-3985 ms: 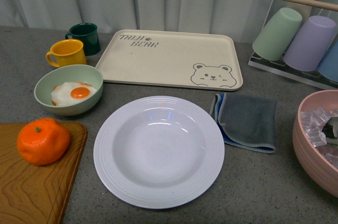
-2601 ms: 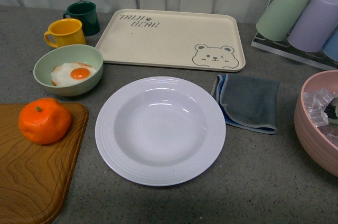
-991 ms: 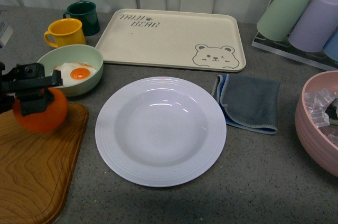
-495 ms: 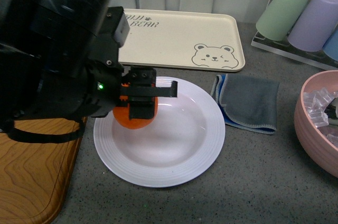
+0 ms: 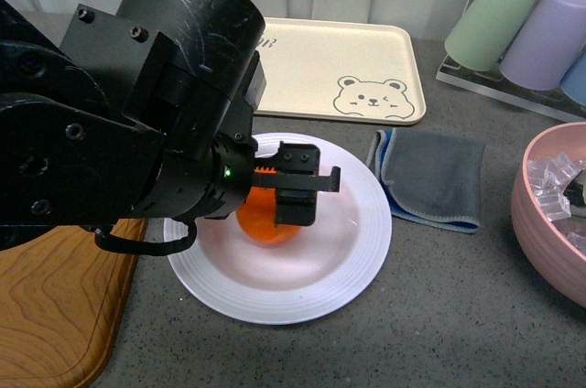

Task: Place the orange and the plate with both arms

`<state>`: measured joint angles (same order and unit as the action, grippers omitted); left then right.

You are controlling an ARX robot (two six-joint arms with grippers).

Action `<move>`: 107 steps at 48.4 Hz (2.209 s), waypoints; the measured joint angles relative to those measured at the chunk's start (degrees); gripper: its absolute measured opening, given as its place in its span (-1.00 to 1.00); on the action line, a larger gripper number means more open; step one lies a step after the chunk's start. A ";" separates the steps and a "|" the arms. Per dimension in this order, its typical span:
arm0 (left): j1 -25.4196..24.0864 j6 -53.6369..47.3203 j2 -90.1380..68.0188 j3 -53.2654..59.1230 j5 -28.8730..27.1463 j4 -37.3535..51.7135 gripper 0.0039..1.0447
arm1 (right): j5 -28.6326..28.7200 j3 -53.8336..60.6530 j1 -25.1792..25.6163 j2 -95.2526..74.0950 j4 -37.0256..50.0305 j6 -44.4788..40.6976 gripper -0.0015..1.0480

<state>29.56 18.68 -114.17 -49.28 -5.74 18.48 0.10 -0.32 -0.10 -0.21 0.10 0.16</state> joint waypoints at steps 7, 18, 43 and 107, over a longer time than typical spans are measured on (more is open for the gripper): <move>-1.33 1.40 6.54 3.43 0.33 1.73 0.90 | 0.00 0.00 0.02 0.00 0.00 0.00 0.82; -5.46 -5.42 19.74 16.98 -12.96 22.40 0.63 | 0.04 0.00 0.02 0.00 0.00 -0.02 0.82; -22.29 -18.03 64.00 47.19 -1.05 28.96 -0.93 | -0.02 0.00 0.02 0.00 0.00 0.00 0.82; -29.42 -18.25 107.08 48.11 5.70 -12.00 -0.93 | 0.00 0.00 0.02 0.00 0.00 0.00 0.82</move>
<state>0.14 0.43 -7.09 -1.17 -0.03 6.48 0.10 -0.32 -0.08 -0.21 0.10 0.16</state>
